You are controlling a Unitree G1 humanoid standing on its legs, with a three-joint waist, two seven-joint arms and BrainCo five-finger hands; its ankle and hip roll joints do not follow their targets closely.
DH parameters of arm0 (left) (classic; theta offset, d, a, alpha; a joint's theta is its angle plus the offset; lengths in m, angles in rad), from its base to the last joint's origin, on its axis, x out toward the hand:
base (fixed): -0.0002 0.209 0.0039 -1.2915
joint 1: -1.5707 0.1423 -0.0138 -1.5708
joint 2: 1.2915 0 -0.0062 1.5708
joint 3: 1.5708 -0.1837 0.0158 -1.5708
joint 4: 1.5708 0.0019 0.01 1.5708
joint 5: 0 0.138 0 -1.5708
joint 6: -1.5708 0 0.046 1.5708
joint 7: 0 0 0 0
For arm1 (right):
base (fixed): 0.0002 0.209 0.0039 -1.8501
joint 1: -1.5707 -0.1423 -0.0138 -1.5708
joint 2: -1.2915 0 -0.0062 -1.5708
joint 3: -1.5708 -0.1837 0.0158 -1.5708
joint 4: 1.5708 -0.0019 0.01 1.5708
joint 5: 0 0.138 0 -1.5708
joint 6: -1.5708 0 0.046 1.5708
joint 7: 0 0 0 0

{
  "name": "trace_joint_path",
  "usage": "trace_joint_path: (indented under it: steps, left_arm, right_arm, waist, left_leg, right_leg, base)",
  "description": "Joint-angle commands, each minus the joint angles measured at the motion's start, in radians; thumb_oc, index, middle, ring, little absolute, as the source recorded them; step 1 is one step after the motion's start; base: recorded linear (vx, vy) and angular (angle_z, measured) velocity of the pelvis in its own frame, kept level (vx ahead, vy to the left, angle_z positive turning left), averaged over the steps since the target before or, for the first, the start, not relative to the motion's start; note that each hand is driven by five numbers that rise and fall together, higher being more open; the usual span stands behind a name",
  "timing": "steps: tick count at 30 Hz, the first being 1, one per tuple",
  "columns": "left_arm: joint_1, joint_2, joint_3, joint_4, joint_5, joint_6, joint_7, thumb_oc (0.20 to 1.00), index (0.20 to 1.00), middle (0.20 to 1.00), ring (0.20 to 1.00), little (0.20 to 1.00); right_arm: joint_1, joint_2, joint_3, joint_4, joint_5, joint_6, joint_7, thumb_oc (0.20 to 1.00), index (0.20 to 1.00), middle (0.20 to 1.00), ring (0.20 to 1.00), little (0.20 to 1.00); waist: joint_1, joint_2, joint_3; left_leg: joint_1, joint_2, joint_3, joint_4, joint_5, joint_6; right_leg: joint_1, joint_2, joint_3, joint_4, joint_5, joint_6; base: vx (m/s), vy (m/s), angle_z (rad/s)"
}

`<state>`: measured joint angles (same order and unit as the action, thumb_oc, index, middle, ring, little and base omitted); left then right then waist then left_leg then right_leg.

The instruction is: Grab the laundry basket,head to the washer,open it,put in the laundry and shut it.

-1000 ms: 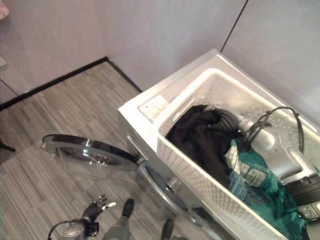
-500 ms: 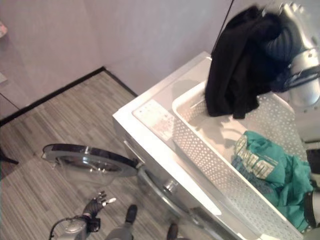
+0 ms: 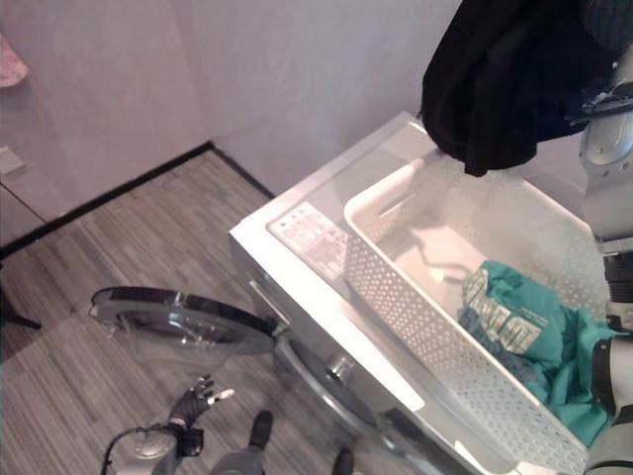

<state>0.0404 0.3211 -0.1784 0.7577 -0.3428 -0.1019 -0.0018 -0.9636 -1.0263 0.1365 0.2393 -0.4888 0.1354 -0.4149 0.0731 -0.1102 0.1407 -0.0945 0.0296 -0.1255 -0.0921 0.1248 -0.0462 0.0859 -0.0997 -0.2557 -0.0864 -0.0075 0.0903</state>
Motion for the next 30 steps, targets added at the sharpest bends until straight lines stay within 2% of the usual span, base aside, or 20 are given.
trace_joint_path:
  steps: [1, 5, 10, 11, 12, 13, 14, 15, 16, 17, 18, 19, 21, 22, 23, 26, 27, 28, 29, 30]
  left_arm:
    - [-0.010, 0.071, -0.030, -0.036, 0.039, -0.044, 0.025, 1.000, 1.000, 1.000, 1.000, 1.000]
    - [-0.006, 0.079, -0.032, -0.096, 0.052, -0.048, 0.024, 1.000, 1.000, 1.000, 1.000, 1.000]
    - [-0.003, 0.099, -0.042, -0.213, 0.081, -0.067, 0.035, 1.000, 1.000, 1.000, 1.000, 1.000]
    - [-0.003, 0.105, -0.046, -0.243, 0.081, -0.072, 0.034, 1.000, 1.000, 1.000, 1.000, 1.000]
    - [-0.003, 0.117, -0.043, -0.283, 0.086, -0.085, 0.038, 1.000, 1.000, 1.000, 1.000, 1.000]
    - [-0.002, 0.117, -0.043, -0.284, 0.086, -0.084, 0.038, 1.000, 1.000, 1.000, 1.000, 1.000]
    - [-0.004, 0.126, -0.039, -0.303, 0.081, -0.089, 0.044, 1.000, 1.000, 1.000, 1.000, 1.000]
    - [-0.007, 0.134, -0.032, -0.319, 0.077, -0.089, 0.043, 1.000, 1.000, 1.000, 1.000, 1.000]
    - [-0.016, 0.165, -0.020, -0.356, 0.081, -0.090, 0.047, 1.000, 1.000, 1.000, 1.000, 1.000]
    - [-0.020, 0.185, -0.002, -0.376, 0.085, -0.086, 0.052, 1.000, 1.000, 1.000, 1.000, 1.000]
    - [-0.016, 0.190, 0.009, -0.384, 0.087, -0.084, 0.053, 1.000, 1.000, 1.000, 1.000, 1.000]
    - [0.001, 0.190, 0.029, -0.387, 0.093, -0.080, 0.056, 1.000, 1.000, 1.000, 1.000, 1.000]
    - [0.018, 0.186, 0.046, -0.387, 0.094, -0.080, 0.059, 1.000, 1.000, 1.000, 1.000, 1.000]
    - [0.051, 0.162, 0.070, -0.372, 0.079, -0.082, 0.069, 1.000, 1.000, 1.000, 1.000, 1.000]
    - [0.063, 0.156, 0.083, -0.373, 0.075, -0.081, 0.074, 1.000, 1.000, 1.000, 1.000, 1.000]
    - [0.057, 0.144, 0.068, -0.356, 0.082, -0.078, 0.075, 1.000, 1.000, 1.000, 1.000, 1.000]
    - [0.052, 0.140, 0.066, -0.353, 0.082, -0.079, 0.075, 1.000, 1.000, 1.000, 1.000, 1.000]
    - [0.032, 0.139, 0.047, -0.345, 0.092, -0.079, 0.078, 1.000, 1.000, 1.000, 1.000, 1.000]
    - [0.017, 0.123, 0.019, -0.330, 0.082, -0.085, 0.081, 1.000, 1.000, 1.000, 1.000, 1.000]
    - [0.026, 0.125, 0.019, -0.331, 0.078, -0.090, 0.081, 1.000, 1.000, 1.000, 1.000, 1.000]
  right_arm:
    - [-0.059, -0.013, -0.061, -0.034, -0.083, 0.024, -0.089, 0.200, 0.200, 0.200, 0.200, 0.200]
    - [-0.017, -0.010, -0.107, -0.107, -0.127, 0.025, -0.101, 0.200, 0.200, 0.200, 0.200, 0.200]
    - [0.038, 0.016, -0.161, -0.217, -0.200, 0.036, -0.120, 0.200, 0.200, 0.200, 0.200, 0.200]
    - [0.045, 0.025, -0.168, -0.232, -0.208, 0.037, -0.128, 0.200, 0.200, 0.200, 0.200, 0.200]
    - [0.045, 0.031, -0.172, -0.260, -0.220, 0.035, -0.135, 0.200, 0.200, 0.200, 0.200, 0.200]
    - [0.046, 0.032, -0.173, -0.261, -0.221, 0.035, -0.134, 0.200, 0.200, 0.200, 0.200, 0.200]
    - [0.046, 0.042, -0.173, -0.272, -0.224, 0.037, -0.146, 0.200, 0.200, 0.200, 0.200, 0.200]
    - [0.045, 0.047, -0.170, -0.297, -0.229, 0.033, -0.139, 0.200, 0.200, 0.200, 0.200, 0.200]
    - [0.043, 0.063, -0.168, -0.358, -0.244, 0.015, -0.136, 0.200, 0.200, 0.200, 0.200, 0.200]
    - [0.048, 0.083, -0.161, -0.402, -0.268, -0.002, -0.122, 0.200, 0.200, 0.200, 0.200, 0.200]
    - [0.055, 0.093, -0.161, -0.420, -0.271, -0.012, -0.112, 0.200, 0.200, 0.200, 0.200, 0.200]
    - [0.067, 0.112, -0.166, -0.453, -0.292, -0.026, -0.096, 0.200, 0.200, 0.200, 0.200, 0.200]
    - [0.066, 0.114, -0.167, -0.459, -0.297, -0.035, -0.086, 0.200, 0.200, 0.200, 0.200, 0.200]
    - [0.060, 0.116, -0.169, -0.436, -0.271, -0.042, -0.118, 0.200, 0.200, 0.200, 0.200, 0.200]
    - [0.025, 0.103, -0.158, -0.427, -0.259, -0.040, -0.130, 0.200, 0.200, 0.200, 0.200, 0.200]
    - [-0.019, 0.016, -0.147, -0.390, -0.231, -0.046, -0.147, 0.200, 0.200, 0.200, 0.200, 0.200]
    - [-0.027, 0.010, -0.141, -0.384, -0.229, -0.047, -0.149, 0.200, 0.200, 0.200, 0.200, 0.200]
    - [-0.047, -0.050, -0.129, -0.355, -0.209, -0.045, -0.160, 0.200, 0.200, 0.200, 0.200, 0.200]
    - [-0.126, -0.169, -0.045, -0.259, -0.169, -0.043, -0.168, 0.200, 0.200, 0.200, 0.200, 0.200]
    - [-0.162, -0.180, 0.006, -0.222, -0.150, -0.047, -0.164, 0.200, 0.200, 0.200, 0.200, 0.200]
  waist:
    - [0.021, -0.041, -0.070]
    - [0.021, -0.039, -0.071]
    - [0.018, -0.036, -0.064]
    - [0.017, -0.035, -0.061]
    - [0.011, -0.036, -0.054]
    - [0.013, -0.037, -0.056]
    - [0.011, -0.033, -0.044]
    - [0.013, -0.025, -0.036]
    - [0.022, -0.003, -0.019]
    - [0.026, 0.014, -0.007]
    - [0.027, 0.014, -0.006]
    - [0.036, 0.010, -0.017]
    - [0.048, 0.000, -0.035]
    - [0.110, -0.053, -0.082]
    - [0.135, -0.064, -0.089]
    - [0.140, -0.069, -0.061]
    - [0.137, -0.063, -0.059]
    - [0.131, -0.057, -0.039]
    - [0.107, -0.044, -0.017]
    - [0.109, -0.048, -0.015]
  left_leg:
    - [0.074, 0.043, 0.034, 0.007, -0.180, 0.030]
    - [0.083, 0.029, 0.044, 0.011, -0.190, 0.044]
    - [0.098, -0.010, 0.075, 0.038, -0.220, 0.074]
    - [0.100, -0.020, 0.082, 0.037, -0.222, 0.080]
    - [0.102, -0.036, 0.098, 0.035, -0.217, 0.088]
    - [0.106, -0.036, 0.100, 0.032, -0.224, 0.089]
    - [0.104, -0.037, 0.119, 0.036, -0.222, 0.094]
    - [0.103, -0.035, 0.130, 0.043, -0.225, 0.100]
    - [0.086, -0.024, 0.166, 0.062, -0.221, 0.112]
    - [0.066, -0.005, 0.191, 0.094, -0.221, 0.116]
    - [0.053, -0.004, 0.197, 0.110, -0.218, 0.118]
    - [0.028, -0.009, 0.213, 0.126, -0.211, 0.129]
    - [0.017, -0.013, 0.230, 0.128, -0.201, 0.131]
    - [-0.049, -0.038, 0.268, 0.152, -0.172, 0.125]
    - [-0.069, -0.019, 0.287, 0.150, -0.140, 0.104]
    - [-0.133, 0.019, 0.271, 0.160, -0.064, 0.055]
    - [-0.136, 0.021, 0.265, 0.160, -0.061, 0.052]
    - [-0.173, 0.044, 0.270, 0.164, -0.012, 0.025]
    - [-0.197, 0.087, 0.304, 0.186, -0.004, -0.028]
    - [-0.183, 0.099, 0.294, 0.203, -0.030, -0.032]
  right_leg:
    - [-0.011, -0.127, 0.072, 0.026, 0.012, 0.075]
    - [-0.018, -0.144, 0.086, 0.037, 0.020, 0.086]
    - [-0.048, -0.184, 0.127, 0.060, 0.071, 0.111]
    - [-0.056, -0.194, 0.136, 0.061, 0.091, 0.117]
    - [-0.085, -0.214, 0.153, 0.064, 0.166, 0.129]
    - [-0.084, -0.214, 0.156, 0.061, 0.163, 0.132]
    - [-0.110, -0.225, 0.156, 0.073, 0.214, 0.139]
    - [-0.121, -0.221, 0.147, 0.083, 0.203, 0.131]
    - [-0.121, -0.211, 0.078, 0.145, 0.150, 0.107]
    - [-0.102, -0.187, 0.021, 0.257, 0.055, 0.081]
    - [-0.102, -0.179, 0.012, 0.310, 0.017, 0.069]
    - [-0.075, -0.143, 0.017, 0.386, -0.045, 0.064]
    - [-0.054, -0.124, 0.025, 0.396, -0.059, 0.062]
    - [0.069, -0.063, 0.079, 0.317, -0.091, 0.066]
    - [0.089, -0.036, 0.088, 0.249, -0.156, 0.031]
    - [0.113, 0.033, 0.079, 0.112, -0.209, -0.029]
    - [0.115, 0.038, 0.074, 0.107, -0.205, -0.032]
    - [0.105, 0.065, 0.050, 0.079, -0.195, -0.042]
    - [0.103, 0.073, -0.011, 0.046, -0.176, -0.050]
    - [0.098, 0.063, -0.016, 0.044, -0.168, -0.049]
  base:
    - [0.00, 0.091, -0.02]
    - [-0.01, 0.120, -0.07]
    - [-0.02, 0.152, -0.25]
    - [-0.12, 0.227, -0.37]
    - [-0.08, 0.170, -0.37]
    - [-0.14, 0.144, -0.43]
    - [-0.09, 0.081, -0.54]
    - [-0.30, 0.166, -0.58]
    - [-0.37, 0.176, -0.68]
    - [-0.40, 0.156, -0.93]
    - [-0.39, 0.092, -0.95]
    - [-0.29, 0.036, -0.83]
    - [-0.26, -0.051, -0.90]
    - [-0.40, -0.256, -0.96]
    - [-0.48, -0.330, -0.80]
    - [-0.36, -0.288, -1.21]
    - [-0.43, -0.240, 1.13]
    - [-0.50, -0.240, 1.58]
    - [-0.54, -0.234, 1.44]
    - [-0.30, -0.115, 0.57]
